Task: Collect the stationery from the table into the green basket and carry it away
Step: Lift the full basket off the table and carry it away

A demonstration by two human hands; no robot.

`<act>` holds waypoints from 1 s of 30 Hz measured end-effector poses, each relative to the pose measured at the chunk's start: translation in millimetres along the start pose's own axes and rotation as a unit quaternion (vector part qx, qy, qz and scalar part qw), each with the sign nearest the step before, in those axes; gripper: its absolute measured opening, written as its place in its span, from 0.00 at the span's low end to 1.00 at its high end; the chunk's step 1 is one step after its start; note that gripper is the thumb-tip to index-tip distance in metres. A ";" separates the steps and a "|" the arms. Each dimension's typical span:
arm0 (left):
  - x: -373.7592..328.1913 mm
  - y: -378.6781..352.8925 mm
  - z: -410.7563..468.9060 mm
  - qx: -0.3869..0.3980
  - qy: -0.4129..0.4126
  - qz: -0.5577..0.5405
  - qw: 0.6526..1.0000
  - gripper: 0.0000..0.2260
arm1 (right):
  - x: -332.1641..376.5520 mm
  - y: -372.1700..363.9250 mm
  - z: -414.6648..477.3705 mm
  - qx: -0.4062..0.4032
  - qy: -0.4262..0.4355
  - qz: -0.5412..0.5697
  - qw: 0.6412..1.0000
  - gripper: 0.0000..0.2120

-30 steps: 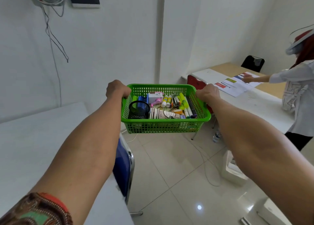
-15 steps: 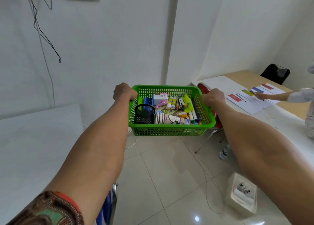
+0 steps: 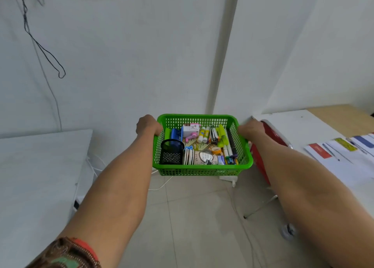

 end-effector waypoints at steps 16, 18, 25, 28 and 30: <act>-21.9 -153.9 201.4 0.017 0.116 0.011 0.993 0.13 | 7.7 -142.0 269.5 0.142 0.000 -0.038 0.989 0.16; -11.7 -177.3 224.5 0.019 0.126 0.012 0.992 0.13 | 3.3 -171.6 293.0 0.155 0.000 -0.039 0.987 0.16; 45.2 -300.0 299.0 0.020 0.153 0.028 0.988 0.13 | -41.6 -310.1 372.9 0.186 0.002 -0.037 0.982 0.17; 78.1 -367.0 328.9 0.028 0.152 0.043 0.987 0.11 | -73.1 -385.9 405.8 0.195 -0.001 -0.036 0.980 0.16; 103.2 -414.5 351.1 0.033 0.146 0.053 0.987 0.09 | -95.2 -442.2 427.6 0.195 -0.005 -0.020 0.981 0.14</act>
Point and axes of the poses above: each hand's wrist, its own z-axis towards the middle knuckle, its own y-axis out of the back of the hand, x = y × z, the point moved 5 cm from there along z, towards the middle knuckle, and after that the axes turned 3 degrees about -y, right-handed, at the moved point
